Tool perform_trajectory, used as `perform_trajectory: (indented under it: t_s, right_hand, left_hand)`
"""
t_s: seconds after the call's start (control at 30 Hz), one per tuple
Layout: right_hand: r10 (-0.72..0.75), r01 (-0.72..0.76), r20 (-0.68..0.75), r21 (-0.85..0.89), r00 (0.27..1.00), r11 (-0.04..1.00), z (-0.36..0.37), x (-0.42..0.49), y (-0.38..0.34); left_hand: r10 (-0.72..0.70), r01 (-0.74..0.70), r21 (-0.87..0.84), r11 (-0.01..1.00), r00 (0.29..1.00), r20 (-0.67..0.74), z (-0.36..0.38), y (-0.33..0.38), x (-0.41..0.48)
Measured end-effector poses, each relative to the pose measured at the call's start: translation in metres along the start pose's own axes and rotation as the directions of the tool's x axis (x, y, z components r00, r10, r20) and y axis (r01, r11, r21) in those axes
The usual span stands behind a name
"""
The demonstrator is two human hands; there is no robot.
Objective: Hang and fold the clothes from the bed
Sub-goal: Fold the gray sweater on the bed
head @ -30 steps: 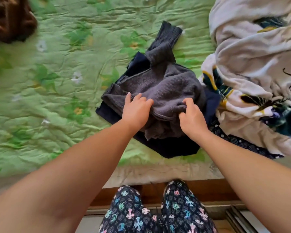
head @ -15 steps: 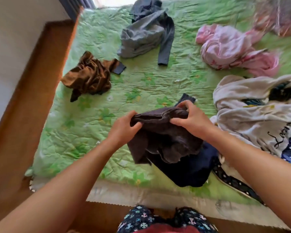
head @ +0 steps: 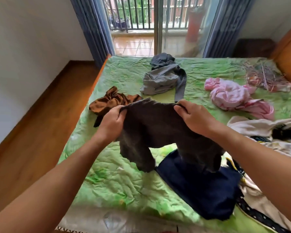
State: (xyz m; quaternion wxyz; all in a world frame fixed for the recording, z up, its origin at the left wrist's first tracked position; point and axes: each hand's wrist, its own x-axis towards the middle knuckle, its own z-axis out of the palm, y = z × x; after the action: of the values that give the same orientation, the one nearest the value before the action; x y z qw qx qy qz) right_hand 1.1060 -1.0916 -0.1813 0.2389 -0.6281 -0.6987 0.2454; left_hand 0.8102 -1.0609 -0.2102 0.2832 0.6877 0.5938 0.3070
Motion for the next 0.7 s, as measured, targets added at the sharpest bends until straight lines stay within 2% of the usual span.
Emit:
perform_trajectory:
  t_s: [0.1,0.2,0.27,0.37,0.43,0.53,0.57,0.63,0.7]
  right_hand:
    - [-0.058,0.058,0.005,-0.139,0.998,0.989,0.008,0.009,-0.032]
    - [-0.067,0.119,0.139,-0.417,0.988,0.901,0.016,0.013,-0.053]
    - [-0.043,0.149,0.192,-0.582,0.981,0.799,0.024,0.012,-0.058]
    - [-0.057,0.148,0.154,-0.684,0.986,0.715,0.037,0.011,-0.048]
    - [0.013,0.004,0.023,-0.631,1.0,0.776,0.039,0.013,-0.034]
    - [0.3,-0.333,-0.15,-0.316,0.942,0.888,0.029,0.021,-0.02]
    - [0.338,-0.367,-0.173,-0.179,0.925,0.913,0.026,0.024,-0.019]
    - [0.317,-0.324,-0.198,-0.002,0.927,0.946,0.021,0.032,-0.031]
    - [0.25,-0.234,-0.228,0.093,0.941,0.968,0.02,0.039,-0.057]
  left_hand:
    - [0.05,-0.048,0.027,0.998,0.996,-0.072,-0.04,-0.01,0.013]
    - [0.07,-0.068,0.04,0.997,0.995,-0.068,-0.071,-0.009,0.029]
    - [0.028,-0.029,-0.056,0.998,1.0,-0.003,-0.085,-0.003,0.036]
    - [-0.097,0.101,-0.307,0.946,0.995,0.03,-0.104,0.008,0.04]
    - [-0.122,0.117,-0.358,0.927,0.992,0.007,-0.115,0.009,0.044]
    - [-0.099,0.08,-0.215,0.973,0.992,-0.08,-0.128,0.003,0.044]
    - [-0.072,0.06,-0.107,0.992,0.991,-0.113,-0.131,-0.003,0.044]
    - [-0.036,0.054,0.17,0.984,0.993,-0.11,-0.136,-0.014,0.044]
    - [-0.115,0.117,0.362,0.925,0.993,-0.029,-0.137,-0.02,0.042]
